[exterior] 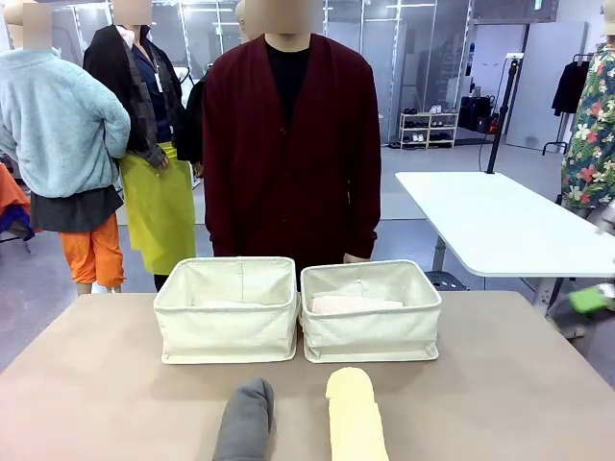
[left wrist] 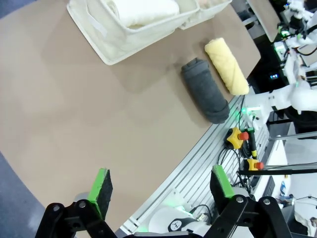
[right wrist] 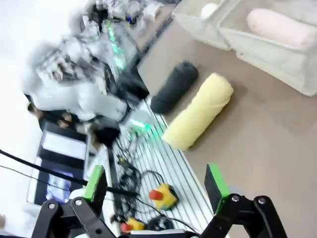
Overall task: Divide the towels into two baskets.
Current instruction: Pick up one hotel-folded towel from the bottom of the table and place it in the Fabric basket indicated by the person.
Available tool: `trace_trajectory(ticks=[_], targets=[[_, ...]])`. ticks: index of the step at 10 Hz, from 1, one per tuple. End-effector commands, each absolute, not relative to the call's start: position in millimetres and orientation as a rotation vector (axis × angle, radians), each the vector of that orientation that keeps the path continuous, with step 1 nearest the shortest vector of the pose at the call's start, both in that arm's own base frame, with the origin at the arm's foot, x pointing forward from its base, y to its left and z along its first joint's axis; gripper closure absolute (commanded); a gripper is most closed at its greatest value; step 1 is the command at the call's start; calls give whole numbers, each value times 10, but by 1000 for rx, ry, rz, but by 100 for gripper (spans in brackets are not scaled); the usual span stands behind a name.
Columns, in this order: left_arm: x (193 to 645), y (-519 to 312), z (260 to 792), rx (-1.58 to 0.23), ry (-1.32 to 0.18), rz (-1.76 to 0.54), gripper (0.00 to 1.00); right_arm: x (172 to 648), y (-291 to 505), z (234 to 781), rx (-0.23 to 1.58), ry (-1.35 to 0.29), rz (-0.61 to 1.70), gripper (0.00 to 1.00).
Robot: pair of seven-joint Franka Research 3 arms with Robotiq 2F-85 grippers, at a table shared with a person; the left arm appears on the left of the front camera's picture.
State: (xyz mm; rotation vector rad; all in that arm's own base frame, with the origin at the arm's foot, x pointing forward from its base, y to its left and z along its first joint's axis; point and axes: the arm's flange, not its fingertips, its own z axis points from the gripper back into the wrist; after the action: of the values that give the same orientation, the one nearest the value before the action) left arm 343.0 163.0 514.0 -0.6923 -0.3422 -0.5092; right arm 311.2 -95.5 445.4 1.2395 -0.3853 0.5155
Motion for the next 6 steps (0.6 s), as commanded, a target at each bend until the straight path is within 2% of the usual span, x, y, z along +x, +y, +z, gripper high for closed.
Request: trace_trajectory(ticks=[1, 2, 5, 6], targets=[[3405, 1628, 5143, -682, -346, -505, 0, 2872, -1291, 4263, 1355, -437, 282, 0], [3405, 1628, 5143, -682, -346, -505, 0, 2794, -1454, 4174, 1426, -455, 239, 0], [3405, 1628, 5143, -682, -346, -505, 0, 2934, -1517, 4210, 1418, -399, 217, 0], [3405, 1628, 5143, -682, -346, -505, 0, 2676, -1604, 4031, 1396, -438, 217, 0]])
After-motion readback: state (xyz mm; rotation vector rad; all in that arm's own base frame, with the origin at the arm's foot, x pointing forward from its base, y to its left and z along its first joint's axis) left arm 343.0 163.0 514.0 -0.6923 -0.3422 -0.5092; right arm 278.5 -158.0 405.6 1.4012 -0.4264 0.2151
